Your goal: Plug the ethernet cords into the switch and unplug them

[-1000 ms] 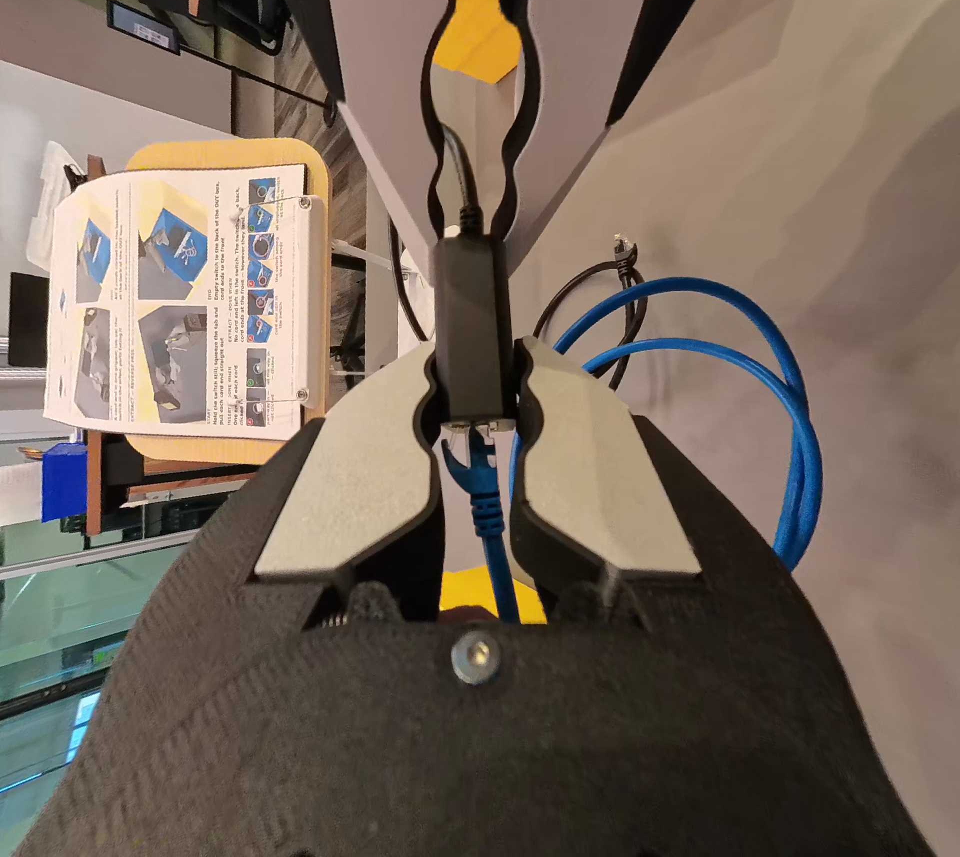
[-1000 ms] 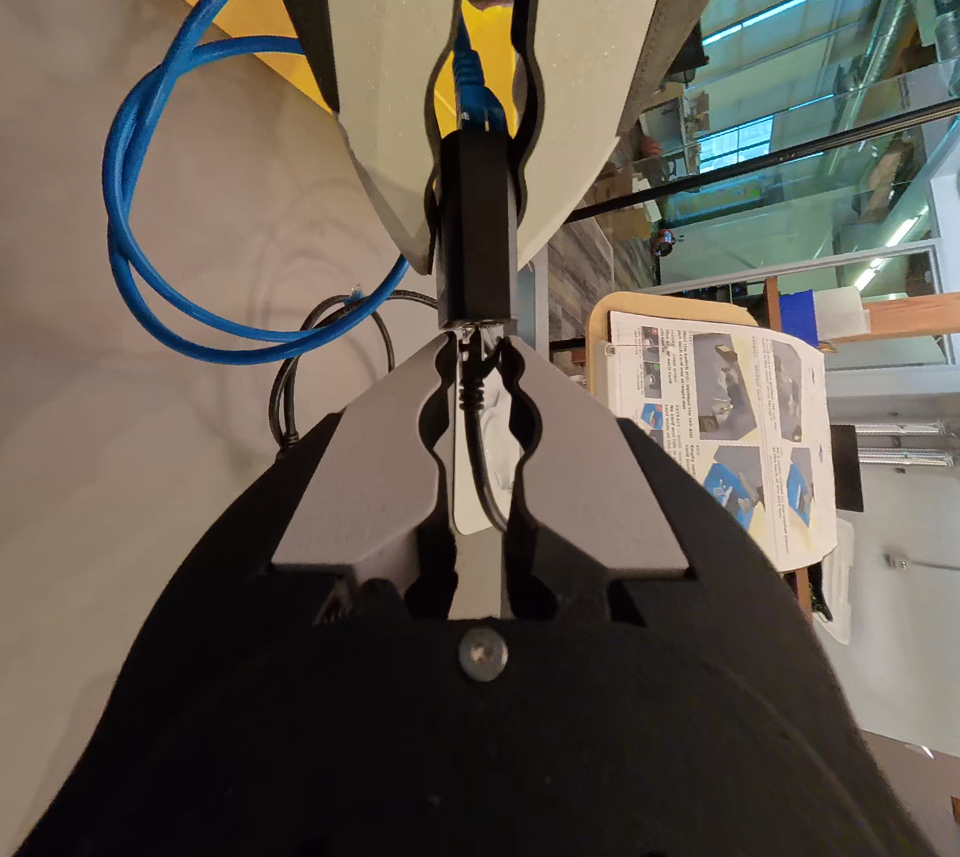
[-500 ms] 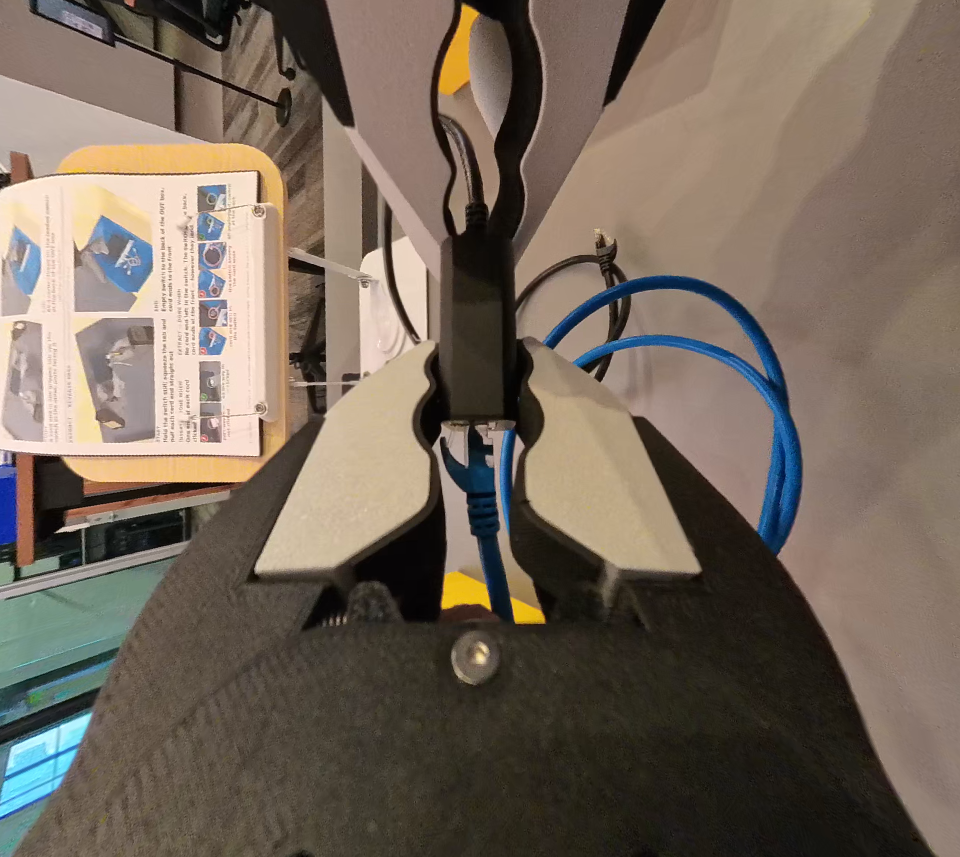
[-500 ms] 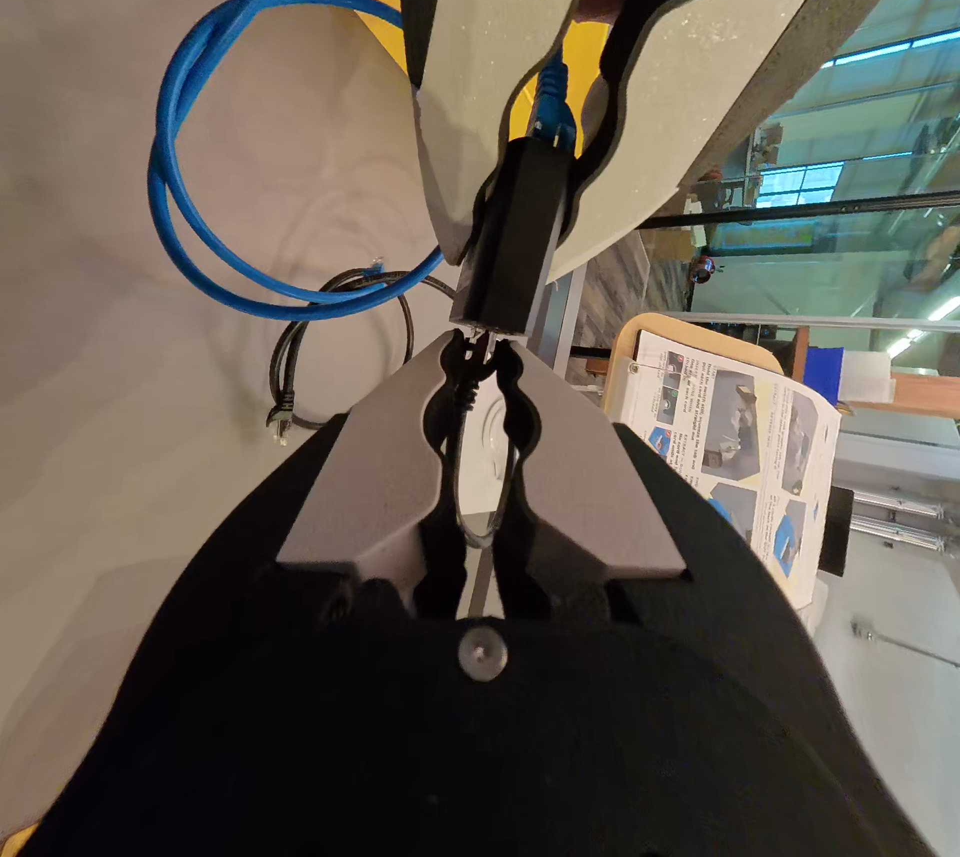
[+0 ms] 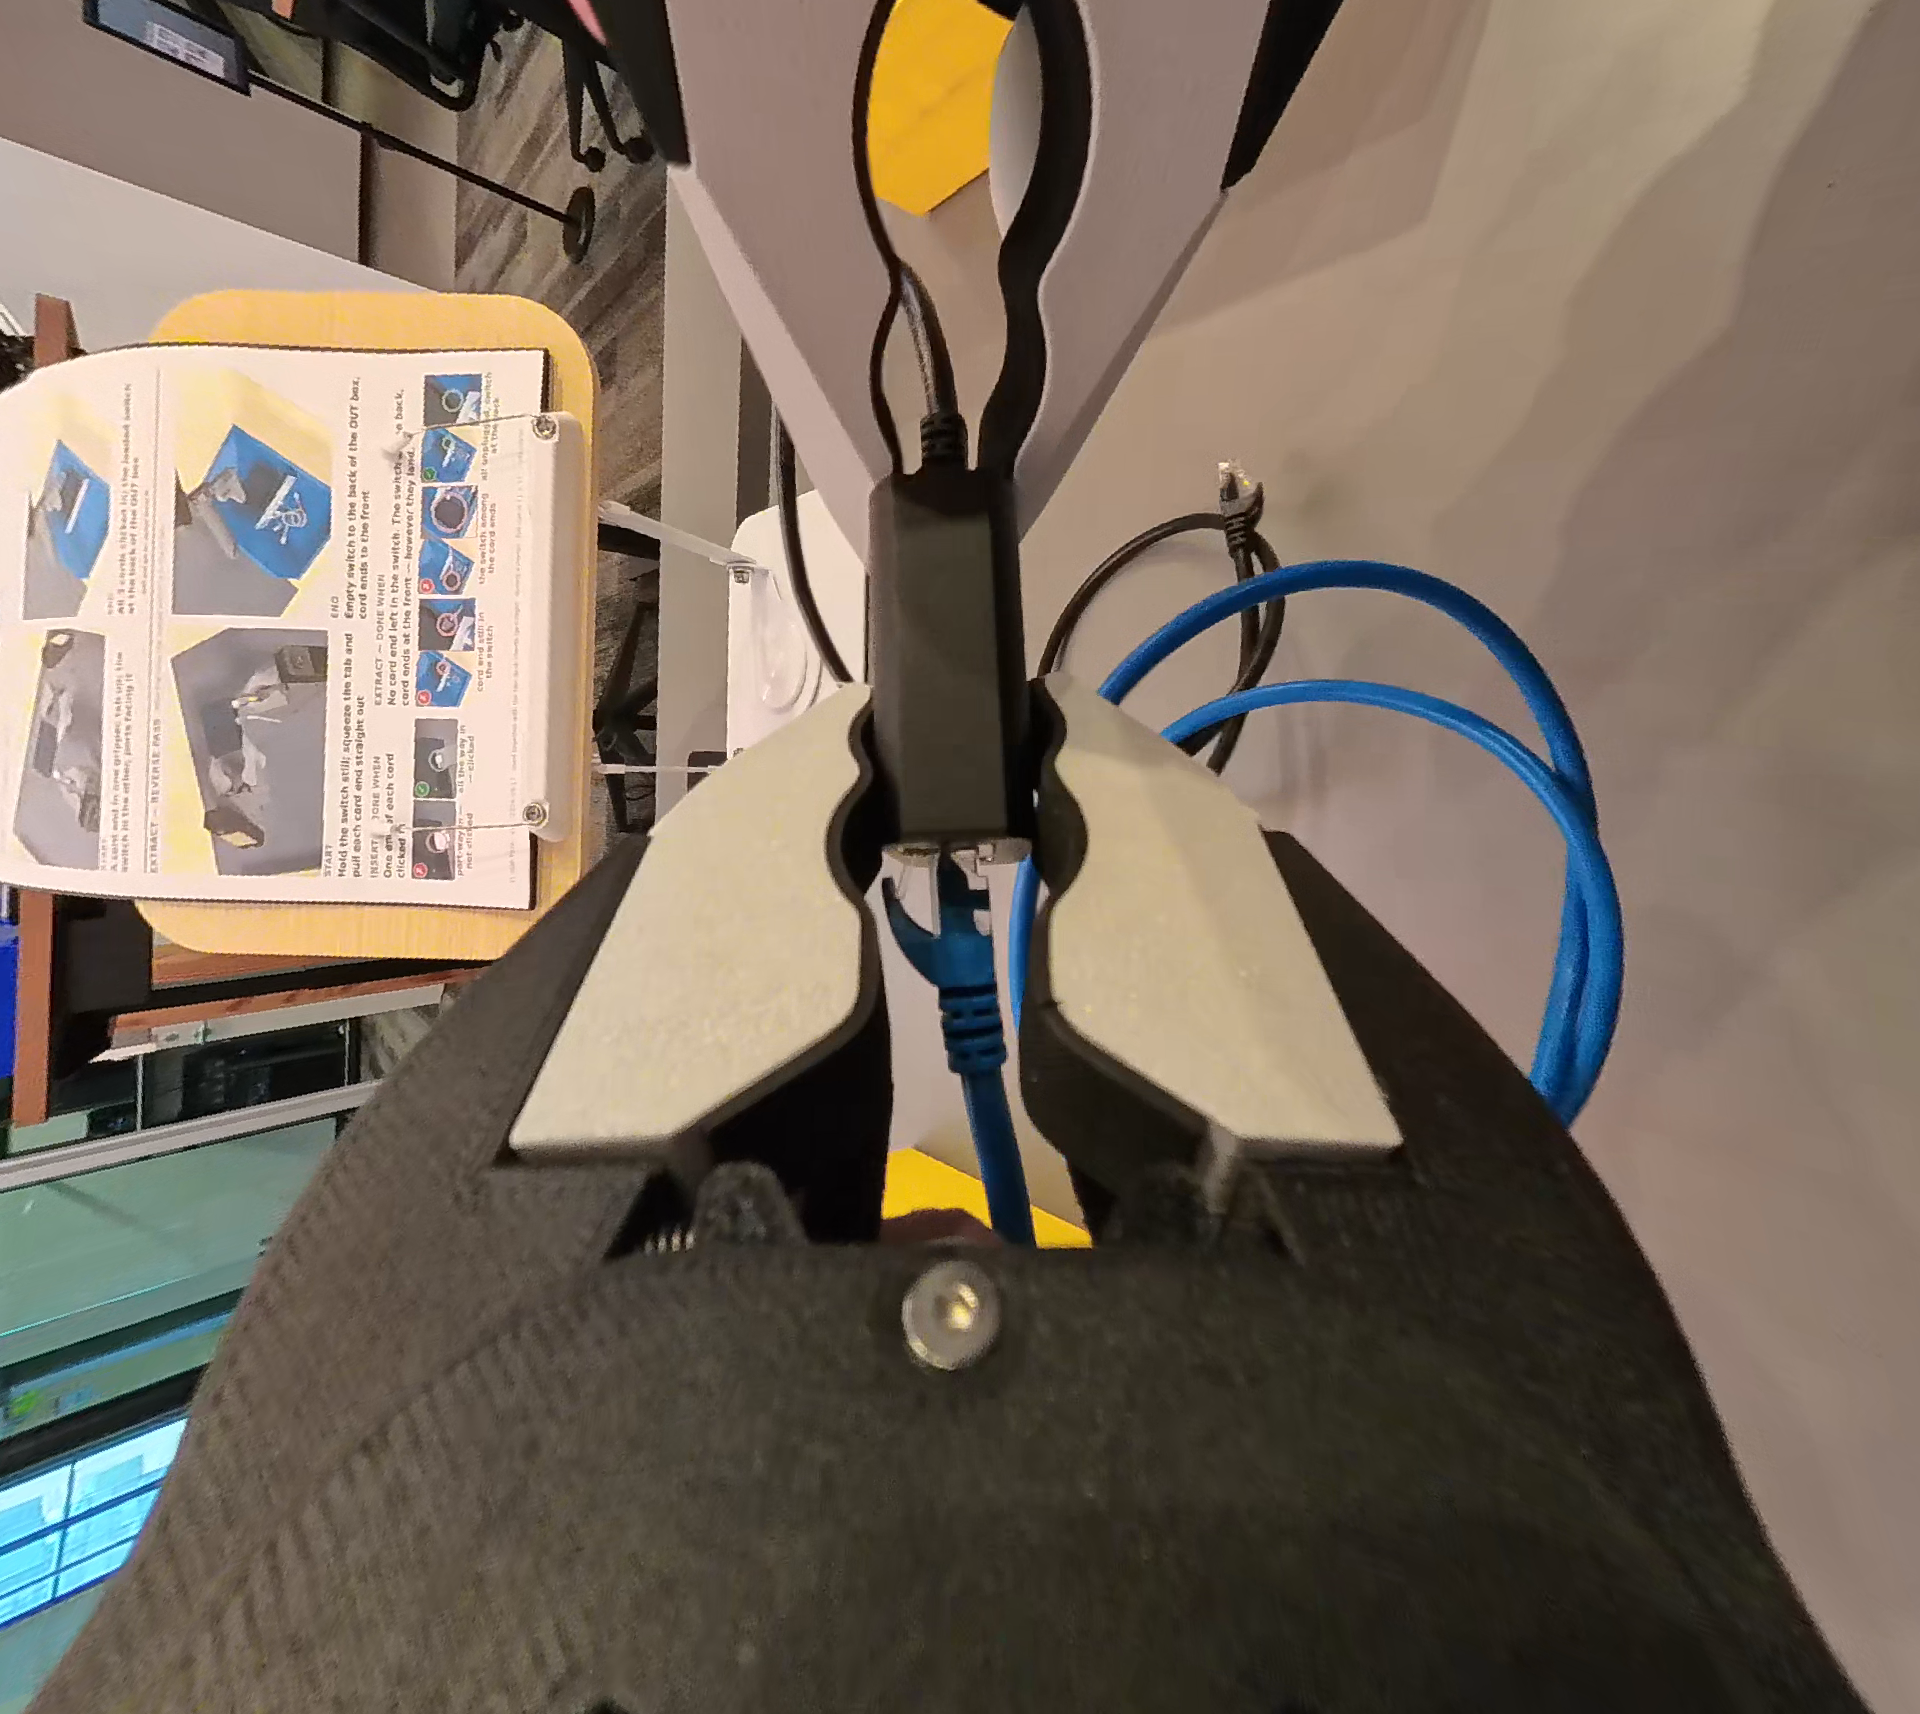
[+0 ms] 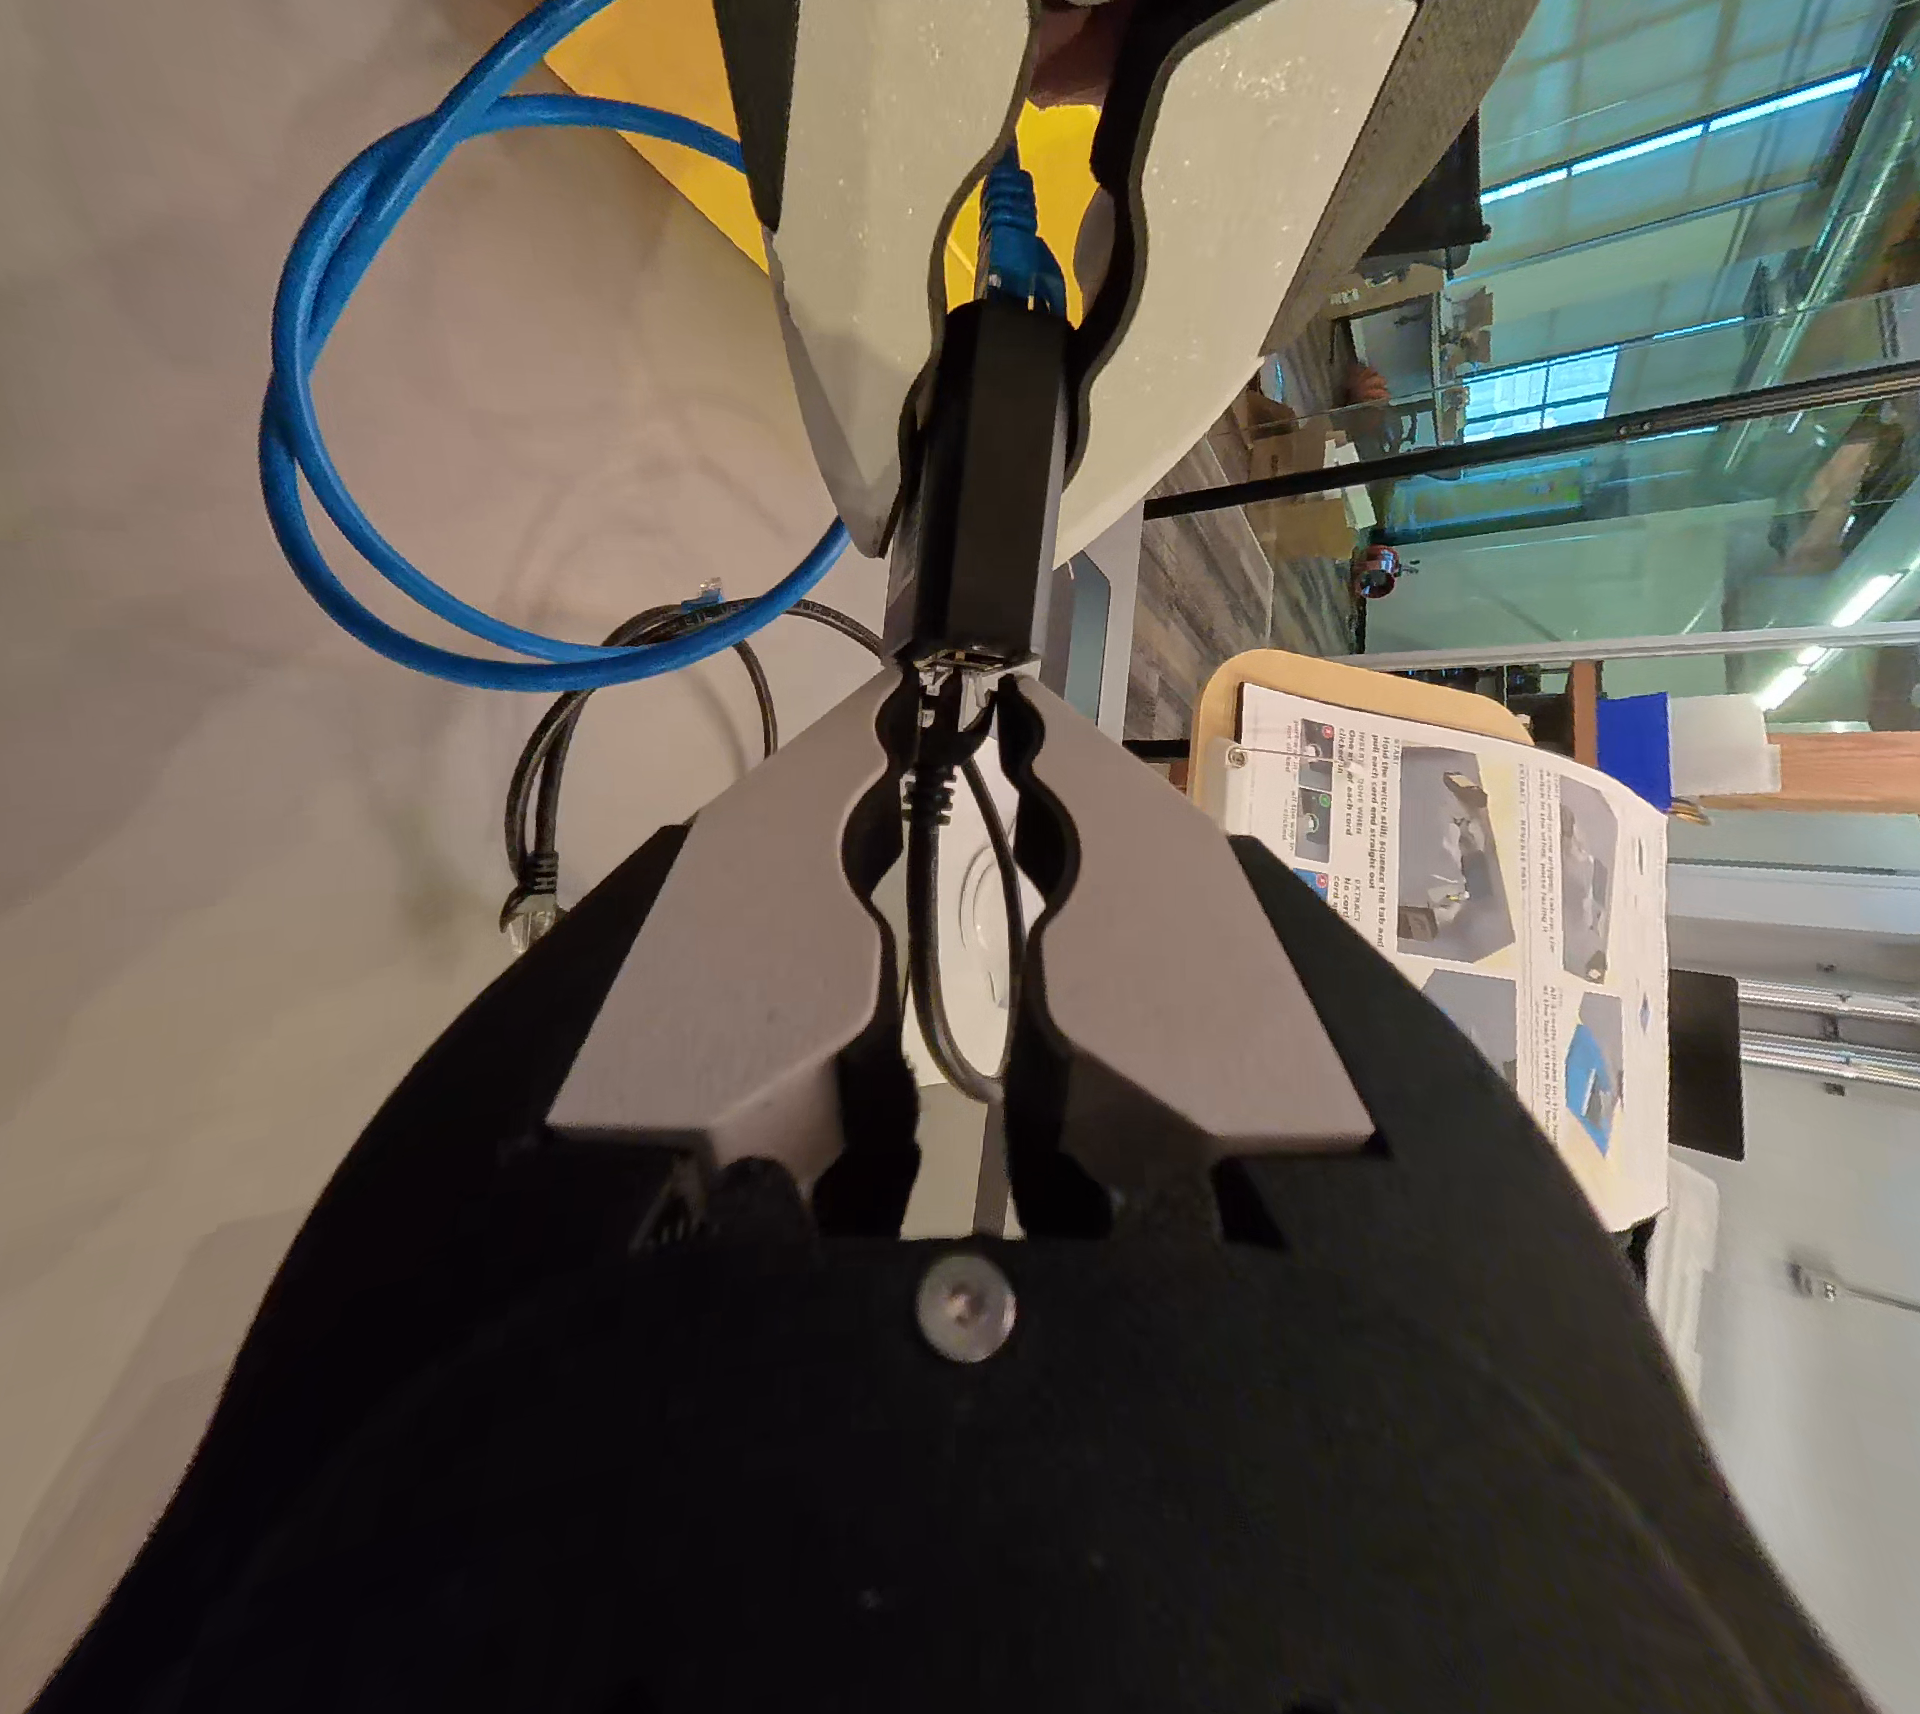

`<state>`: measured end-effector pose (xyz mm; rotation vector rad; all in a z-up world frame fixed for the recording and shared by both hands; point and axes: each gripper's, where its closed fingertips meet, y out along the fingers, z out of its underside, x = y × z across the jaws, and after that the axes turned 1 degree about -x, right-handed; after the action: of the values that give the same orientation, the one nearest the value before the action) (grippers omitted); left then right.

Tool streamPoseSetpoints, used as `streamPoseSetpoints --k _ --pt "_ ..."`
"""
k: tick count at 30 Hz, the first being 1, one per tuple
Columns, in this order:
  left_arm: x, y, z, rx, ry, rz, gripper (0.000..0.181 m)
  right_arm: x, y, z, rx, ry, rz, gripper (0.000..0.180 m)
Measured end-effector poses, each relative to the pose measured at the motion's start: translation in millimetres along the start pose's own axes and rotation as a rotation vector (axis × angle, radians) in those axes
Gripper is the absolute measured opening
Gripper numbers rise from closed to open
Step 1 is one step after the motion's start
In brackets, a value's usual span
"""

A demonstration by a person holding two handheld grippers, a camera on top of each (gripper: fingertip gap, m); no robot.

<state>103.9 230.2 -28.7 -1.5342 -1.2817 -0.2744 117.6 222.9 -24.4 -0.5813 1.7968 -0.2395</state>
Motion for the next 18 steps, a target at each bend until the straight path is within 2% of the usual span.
streamPoseSetpoints --k 10,18 --pt "-0.9 -2.7 -3.9 -0.009 0.006 0.004 0.025 2.2 -1.0 1.0 0.014 -0.04 -0.012 0.011" --pt "-9.7 1.6 -4.4 -0.013 -0.008 0.048 0.025 16.0 -1.7 3.8 0.093 -0.099 -0.11 0.009"
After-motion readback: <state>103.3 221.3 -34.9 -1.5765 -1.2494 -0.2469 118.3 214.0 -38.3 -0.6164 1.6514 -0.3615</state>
